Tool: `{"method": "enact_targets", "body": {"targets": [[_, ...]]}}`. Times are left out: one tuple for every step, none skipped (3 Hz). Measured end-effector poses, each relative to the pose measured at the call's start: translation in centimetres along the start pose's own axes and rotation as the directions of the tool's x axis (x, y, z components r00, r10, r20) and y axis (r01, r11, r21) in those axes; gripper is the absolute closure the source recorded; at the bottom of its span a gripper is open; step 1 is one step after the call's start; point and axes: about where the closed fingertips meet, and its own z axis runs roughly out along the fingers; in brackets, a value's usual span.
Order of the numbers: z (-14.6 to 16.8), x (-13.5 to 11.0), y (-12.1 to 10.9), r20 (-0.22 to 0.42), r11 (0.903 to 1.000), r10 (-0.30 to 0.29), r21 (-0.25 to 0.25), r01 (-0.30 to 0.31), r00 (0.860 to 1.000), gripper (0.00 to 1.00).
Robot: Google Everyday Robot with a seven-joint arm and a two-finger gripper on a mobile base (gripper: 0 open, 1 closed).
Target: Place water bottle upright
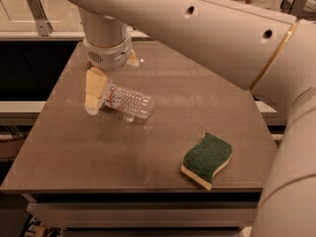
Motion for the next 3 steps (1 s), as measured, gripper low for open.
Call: {"method": "enact_targets", "body": {"targets": [[1.5,-0.9,0.8,-0.014,0.9999,-0.008,-0.013,0.008,1.0,0.0],[2.8,-1.2,0.7,-0.025,0.9995,-0.014,-0.029,0.013,1.0,0.0],[4.0,-1.0,0.7,-0.041,0.9991,-0.009,-0.043,0.008,0.999,0.0]]}}
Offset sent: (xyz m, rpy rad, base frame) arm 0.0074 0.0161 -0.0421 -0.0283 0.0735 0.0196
